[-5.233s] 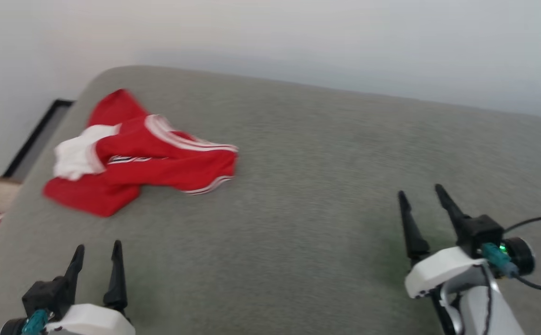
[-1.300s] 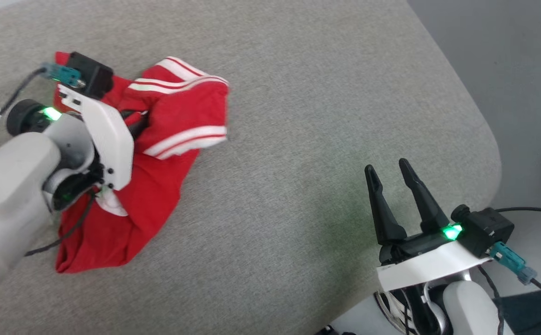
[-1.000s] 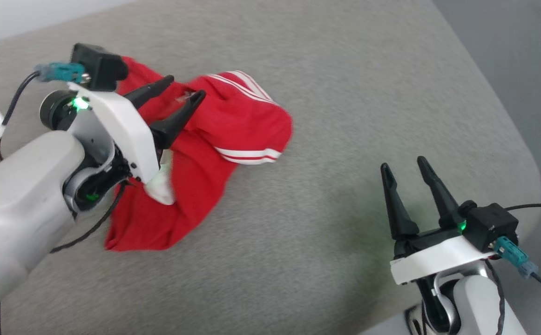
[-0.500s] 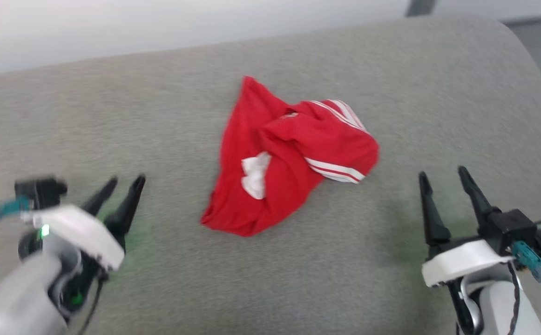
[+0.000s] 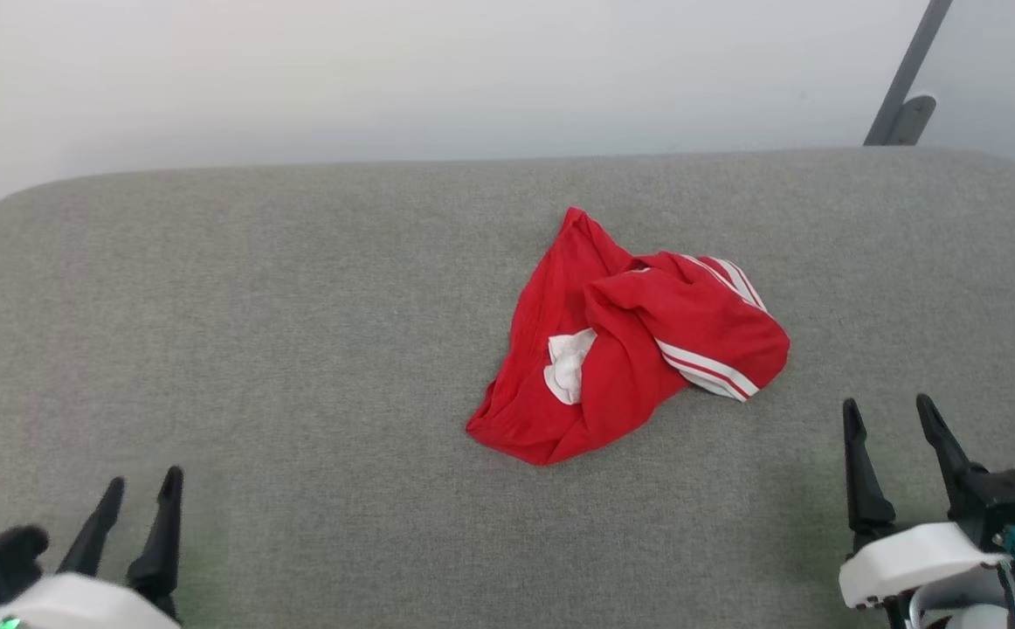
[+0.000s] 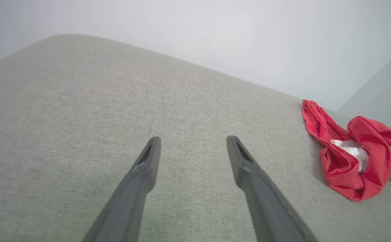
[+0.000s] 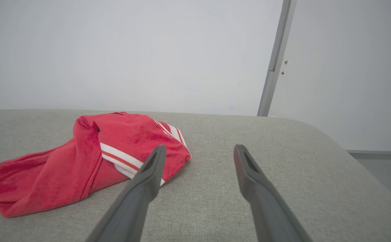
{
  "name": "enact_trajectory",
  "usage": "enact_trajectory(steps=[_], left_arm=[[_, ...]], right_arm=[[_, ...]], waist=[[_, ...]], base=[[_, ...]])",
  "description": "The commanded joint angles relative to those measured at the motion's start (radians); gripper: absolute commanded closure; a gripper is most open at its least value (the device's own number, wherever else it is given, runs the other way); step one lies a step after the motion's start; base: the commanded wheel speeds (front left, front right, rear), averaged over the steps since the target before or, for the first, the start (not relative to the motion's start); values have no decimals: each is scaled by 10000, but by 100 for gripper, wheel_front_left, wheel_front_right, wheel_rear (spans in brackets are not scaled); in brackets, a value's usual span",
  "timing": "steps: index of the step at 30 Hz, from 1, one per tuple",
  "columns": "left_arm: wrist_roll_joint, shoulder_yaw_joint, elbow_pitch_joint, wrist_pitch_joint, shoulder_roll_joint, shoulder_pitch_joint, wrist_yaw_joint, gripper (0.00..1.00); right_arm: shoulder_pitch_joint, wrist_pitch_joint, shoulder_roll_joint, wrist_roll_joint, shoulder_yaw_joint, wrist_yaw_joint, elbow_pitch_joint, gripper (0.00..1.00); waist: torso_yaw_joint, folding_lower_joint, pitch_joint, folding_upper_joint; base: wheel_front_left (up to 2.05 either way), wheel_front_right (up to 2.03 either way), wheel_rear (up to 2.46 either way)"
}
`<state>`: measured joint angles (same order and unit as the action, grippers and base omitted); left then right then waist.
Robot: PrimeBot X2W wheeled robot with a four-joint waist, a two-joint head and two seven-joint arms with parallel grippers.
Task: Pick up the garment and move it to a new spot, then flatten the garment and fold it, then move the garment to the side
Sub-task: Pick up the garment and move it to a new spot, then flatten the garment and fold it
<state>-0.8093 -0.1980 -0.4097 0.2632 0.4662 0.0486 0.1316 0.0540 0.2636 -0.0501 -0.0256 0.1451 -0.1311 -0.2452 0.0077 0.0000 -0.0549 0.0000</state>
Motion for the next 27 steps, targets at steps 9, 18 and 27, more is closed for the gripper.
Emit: enact_trajectory(steps=[9,18,27], left_arm=[[3586,1853,2203,19,-1003,-1625,-18,0],[4499,2094,2957,19,-1490,-2056,-20,0],[4601,2124,2971,19,-1563,-2186,-20,0]], right_arm=[[-588,15,-7,-161,366,7,430,0],[-799,15,-7,-348,262,7,662,0],[-734,15,-7,-405,193,7,603,0]], waist=[[150,0,423,0],[118,0,517,0],[51,0,519,0]], base=[[0,0,0],[0,0,0],[0,0,0]])
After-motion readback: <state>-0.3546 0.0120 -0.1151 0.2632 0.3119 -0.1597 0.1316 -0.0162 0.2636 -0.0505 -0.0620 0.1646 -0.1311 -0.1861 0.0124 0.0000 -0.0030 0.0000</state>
